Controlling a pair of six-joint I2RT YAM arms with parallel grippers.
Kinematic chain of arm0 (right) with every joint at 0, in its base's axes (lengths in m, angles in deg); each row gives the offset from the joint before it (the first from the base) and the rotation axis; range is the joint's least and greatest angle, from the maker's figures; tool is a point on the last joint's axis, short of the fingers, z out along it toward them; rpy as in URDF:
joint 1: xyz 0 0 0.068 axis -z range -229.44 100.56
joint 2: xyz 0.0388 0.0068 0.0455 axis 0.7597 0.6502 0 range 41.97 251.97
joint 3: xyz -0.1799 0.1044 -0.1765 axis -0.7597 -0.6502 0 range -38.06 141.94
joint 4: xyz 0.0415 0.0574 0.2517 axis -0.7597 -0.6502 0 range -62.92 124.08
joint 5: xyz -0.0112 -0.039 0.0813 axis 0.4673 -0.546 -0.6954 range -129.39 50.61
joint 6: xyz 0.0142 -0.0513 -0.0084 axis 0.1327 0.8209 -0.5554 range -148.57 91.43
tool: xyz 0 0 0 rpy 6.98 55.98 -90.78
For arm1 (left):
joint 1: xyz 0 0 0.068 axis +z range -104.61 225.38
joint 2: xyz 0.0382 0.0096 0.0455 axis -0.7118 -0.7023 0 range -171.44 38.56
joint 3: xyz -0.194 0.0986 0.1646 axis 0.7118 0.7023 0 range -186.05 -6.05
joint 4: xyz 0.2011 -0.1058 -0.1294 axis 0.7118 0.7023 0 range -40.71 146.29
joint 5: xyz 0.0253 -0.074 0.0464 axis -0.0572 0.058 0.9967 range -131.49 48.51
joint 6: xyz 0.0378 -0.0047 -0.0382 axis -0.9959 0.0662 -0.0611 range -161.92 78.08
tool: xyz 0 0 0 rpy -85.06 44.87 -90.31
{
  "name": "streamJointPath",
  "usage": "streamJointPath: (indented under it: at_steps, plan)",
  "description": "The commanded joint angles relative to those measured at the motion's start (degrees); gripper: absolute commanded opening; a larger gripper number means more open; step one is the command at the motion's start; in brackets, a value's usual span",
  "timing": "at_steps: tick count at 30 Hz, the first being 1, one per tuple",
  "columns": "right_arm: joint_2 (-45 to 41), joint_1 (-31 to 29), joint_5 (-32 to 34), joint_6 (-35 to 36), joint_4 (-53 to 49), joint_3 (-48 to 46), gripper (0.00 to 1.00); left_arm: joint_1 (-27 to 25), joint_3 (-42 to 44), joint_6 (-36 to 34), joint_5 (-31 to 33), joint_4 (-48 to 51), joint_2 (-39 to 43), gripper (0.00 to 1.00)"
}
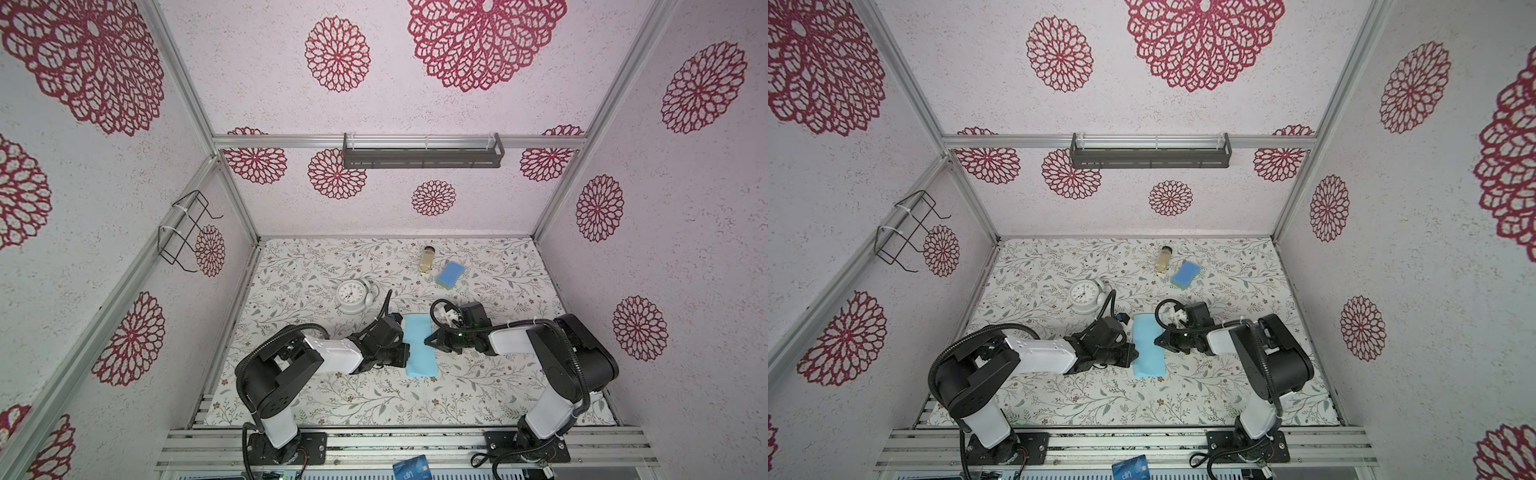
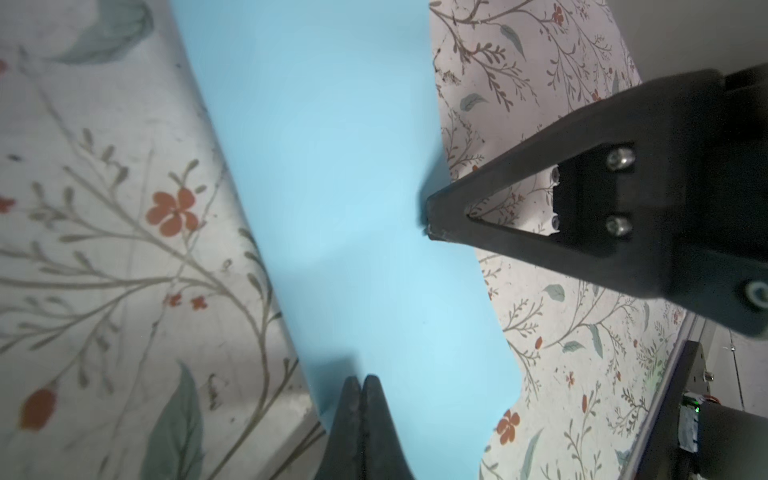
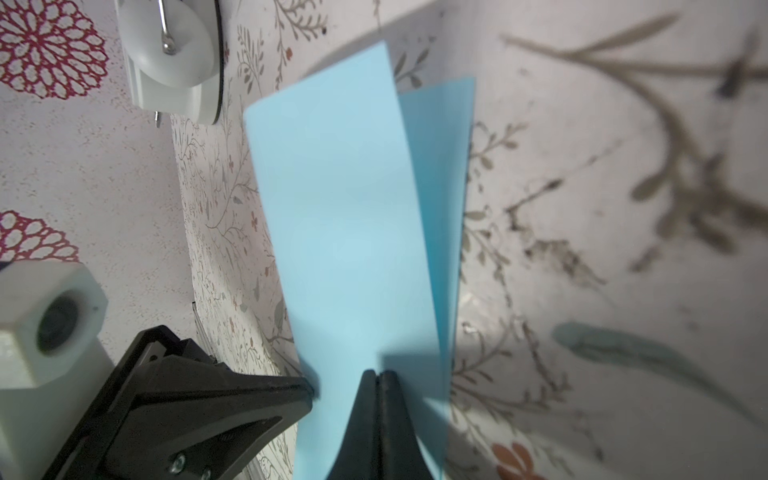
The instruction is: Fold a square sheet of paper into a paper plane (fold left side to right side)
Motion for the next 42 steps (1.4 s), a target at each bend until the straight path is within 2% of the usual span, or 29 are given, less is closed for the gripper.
streamJointPath:
  at_steps: [1, 9, 18, 29, 35, 42]
  plan:
    - [4.33, 0.55, 9.90, 1.72, -9.86, -2.77, 0.00, 0.24, 3.09, 0.70, 2.02, 1.73, 2.99, 0.00]
    - [4.71, 0.71, 9.65, 1.89, -9.72, -2.77, 0.00, -0.83, 2.77, 2.10, 2.73, 2.22, 9.92, 0.00]
    - [4.97, 0.73, 10.03, 2.19, -10.14, -2.84, 0.00, -3.98, 0.33, 2.78, 0.36, -1.23, 3.71, 0.00]
    - [6.10, 1.16, 10.44, 3.30, -10.69, -2.50, 0.00, -4.50, 9.59, 6.51, 0.01, -8.00, 1.91, 0.00]
    - [6.78, 1.60, 10.02, 4.17, -10.26, -2.33, 0.00, -4.72, 14.83, 8.62, 0.59, -8.34, 6.87, 0.00]
    - [7.07, 1.79, 8.65, 7.96, -11.74, -0.13, 0.00, -3.50, 11.97, 5.90, 4.94, -0.15, 15.97, 0.00]
